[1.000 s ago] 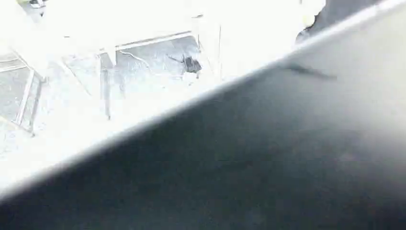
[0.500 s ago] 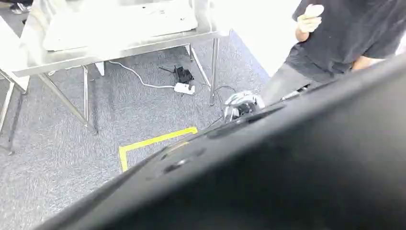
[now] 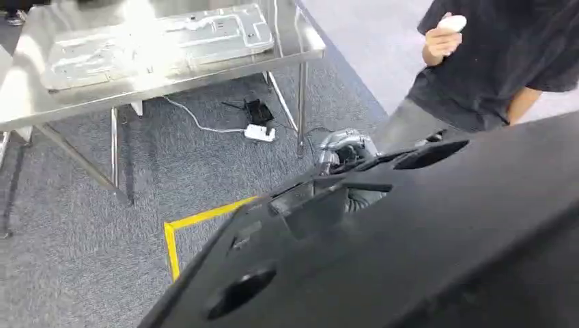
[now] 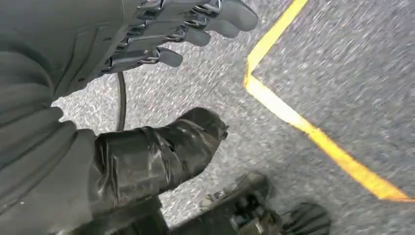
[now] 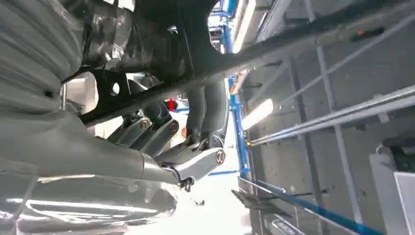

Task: Take the parts from the cabinet and place them on the table.

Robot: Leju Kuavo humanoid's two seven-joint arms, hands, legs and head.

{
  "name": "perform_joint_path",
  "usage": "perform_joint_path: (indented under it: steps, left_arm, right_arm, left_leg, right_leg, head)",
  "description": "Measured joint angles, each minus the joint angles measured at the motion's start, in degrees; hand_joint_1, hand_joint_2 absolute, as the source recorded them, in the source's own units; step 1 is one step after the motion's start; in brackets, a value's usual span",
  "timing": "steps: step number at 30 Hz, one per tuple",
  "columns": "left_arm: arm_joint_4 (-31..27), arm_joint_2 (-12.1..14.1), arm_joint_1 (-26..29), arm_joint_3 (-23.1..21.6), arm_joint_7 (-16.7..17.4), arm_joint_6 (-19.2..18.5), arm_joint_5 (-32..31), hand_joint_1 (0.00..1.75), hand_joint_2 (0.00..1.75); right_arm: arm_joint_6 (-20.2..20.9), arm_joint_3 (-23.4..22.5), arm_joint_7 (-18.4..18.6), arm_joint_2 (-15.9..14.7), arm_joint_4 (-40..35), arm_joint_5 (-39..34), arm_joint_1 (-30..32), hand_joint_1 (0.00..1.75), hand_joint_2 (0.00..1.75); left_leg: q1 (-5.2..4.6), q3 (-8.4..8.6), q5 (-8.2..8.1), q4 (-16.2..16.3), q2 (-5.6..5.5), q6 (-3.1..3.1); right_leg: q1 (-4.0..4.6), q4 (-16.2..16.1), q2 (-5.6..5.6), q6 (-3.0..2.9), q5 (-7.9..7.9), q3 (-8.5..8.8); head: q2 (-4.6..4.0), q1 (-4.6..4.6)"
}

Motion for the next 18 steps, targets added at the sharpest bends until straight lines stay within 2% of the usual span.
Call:
perform_joint_path:
  steps: [2,3,4,5,6,7,8,9,10,11,12,13,14,15,16,17,18]
  left_arm:
    - [0.00,0.00,0.32,0.00,0.00,0.00,0.00,0.00,1.75]
    - [0.00,0.00,0.53,0.00,0.00,-0.02,0.00,0.00,1.75]
    - [0.00,0.00,0.60,0.00,0.00,-0.02,0.00,0.00,1.75]
    - [0.00,0.00,0.56,0.00,0.00,-0.04,0.00,0.00,1.75]
    - [0.00,0.00,0.46,0.00,0.00,-0.06,0.00,0.00,1.75]
    - [0.00,0.00,0.38,0.00,0.00,-0.06,0.00,0.00,1.75]
    - [0.00,0.00,0.39,0.00,0.00,-0.09,0.00,0.00,1.75]
    - [0.00,0.02,0.25,0.00,0.02,-0.11,0.00,0.00,1.75]
    - [0.00,0.00,0.15,0.00,0.02,-0.11,0.00,0.00,1.75]
    - [0.02,0.00,0.20,0.00,0.02,-0.11,0.00,0.00,1.75]
    - [0.00,0.02,0.24,0.00,0.02,-0.11,0.00,0.00,1.75]
    - [0.00,-0.04,0.24,0.00,0.02,-0.11,-0.02,0.00,1.75]
    - [0.00,-0.15,0.28,0.00,0.00,-0.13,-0.06,0.00,1.75]
    - [0.00,-0.15,0.21,0.00,0.00,-0.17,-0.09,0.00,1.75]
    - [0.00,-0.17,0.15,0.00,0.00,-0.20,-0.13,0.00,1.75]
    - [0.00,-0.24,0.17,0.00,0.00,-0.26,-0.17,0.00,1.75]
    - [0.00,-0.24,0.23,0.00,0.02,-0.26,-0.17,0.00,1.75]
  right_arm:
    - [-0.18,0.00,0.07,0.00,0.02,0.17,0.04,1.75,1.75]
    - [-0.17,0.00,0.09,0.00,0.02,0.26,0.05,1.75,1.75]
    - [-0.20,0.00,0.11,0.00,0.07,0.26,0.06,1.75,1.75]
    - [-0.17,0.02,0.15,0.00,0.07,0.31,0.06,1.75,1.75]
    - [-0.20,0.00,0.26,0.02,0.07,0.33,0.06,1.75,1.75]
    - [-0.20,0.00,0.28,0.02,0.07,0.33,0.05,1.75,1.75]
    - [-0.20,0.02,0.35,0.02,0.07,0.35,0.02,1.75,1.75]
    - [-0.24,0.02,0.48,0.02,0.11,0.37,0.06,1.75,1.75]
    - [-0.26,0.02,0.55,0.02,0.13,0.37,0.06,1.75,1.75]
    - [-0.26,0.02,0.57,0.02,0.13,0.41,0.06,1.75,1.75]
    - [-0.26,0.02,0.57,0.02,0.13,0.44,-0.02,1.75,1.75]
    - [-0.26,0.02,0.57,0.02,0.11,0.44,-0.08,1.75,1.75]
    - [-0.26,0.00,0.59,0.00,0.13,0.44,-0.10,1.75,1.75]
    - [-0.26,0.02,0.61,0.00,0.13,0.46,-0.24,1.75,1.75]
    - [-0.26,0.02,0.61,0.00,0.15,0.44,-0.18,1.75,1.75]
    - [-0.26,0.02,0.61,-0.02,0.15,0.44,-0.06,1.75,1.75]
    - [-0.26,0.02,0.61,-0.02,0.18,0.44,0.09,1.75,1.75]
  left_leg:
    - [0.56,-5.02,-3.32,6.47,0.14,-0.61]
    - [0.68,-6.49,-4.38,7.32,0.23,-0.80]
    - [0.69,-6.95,-3.79,6.29,0.37,-0.89]
    - [0.66,-6.51,-1.49,3.45,0.55,-0.70]
    - [0.58,-5.26,2.45,-0.93,0.90,-0.35]
    - [0.38,-3.66,6.24,-5.53,1.69,0.14]
    - [-0.16,-3.09,7.81,-7.99,3.54,0.74]
    - [-0.69,-3.62,5.56,-7.95,3.51,0.72]
    - [-0.71,-3.36,5.99,-7.86,3.32,0.98]
    - [-0.76,-3.27,7.38,-7.96,2.88,1.35]
    - [-0.75,-3.16,7.42,-8.08,2.30,1.53]
    - [0.18,-2.48,8.07,-9.15,1.87,1.98]
    - [0.04,-2.08,8.20,-9.56,1.44,1.97]
    - [0.15,-1.96,8.16,-9.64,1.14,2.12]
    - [0.18,-1.96,8.13,-9.63,0.58,2.39]
    - [0.17,-1.95,8.08,-9.62,0.16,2.46]
    - [0.15,-1.96,7.99,-9.60,-0.55,2.56]
  right_leg:
    - [0.00,-0.06,-0.11,0.04,-0.78,0.86]
    - [0.00,-0.03,-0.28,0.06,-1.22,1.36]
    - [0.00,-0.02,-0.44,0.08,-1.65,1.93]
    - [0.04,0.01,-0.64,0.13,-2.14,2.61]
    - [0.09,0.01,-0.99,0.24,-2.59,3.29]
    - [0.14,-0.03,-1.40,0.36,-3.02,3.95]
    - [0.15,-0.06,-1.72,0.56,-3.31,4.41]
    - [0.21,-0.15,-1.91,0.90,-3.48,4.50]
    - [0.25,-0.19,-2.24,1.37,-3.78,4.46]
    - [0.25,-0.23,-2.75,1.70,-4.02,4.71]
    - [0.32,-0.52,-3.23,2.03,-4.24,5.10]
    - [0.67,-0.48,-3.70,2.38,-4.67,5.17]
    - [0.35,0.48,-2.69,2.61,-5.33,5.11]
    - [0.34,3.25,-1.91,2.68,-7.27,3.89]
    - [0.05,7.69,-1.42,2.86,-9.51,1.71]
    - [0.00,11.79,-1.23,2.99,-11.15,-0.48]
    - [-0.01,15.63,-1.16,3.16,-12.05,-2.85]
  head:
    - [0.00,0.00]
    - [0.00,0.02]
    - [0.00,0.00]
    - [0.00,0.00]
    - [0.00,0.00]
    - [0.00,0.02]
    - [0.00,0.09]
    - [0.00,0.24]
    - [0.00,-0.06]
    - [0.00,0.18]
    - [0.00,0.13]
    - [0.00,0.13]
    - [0.00,0.24]
    - [0.00,0.33]
    - [0.00,0.33]
    - [0.00,0.42]
    - [0.00,0.37]
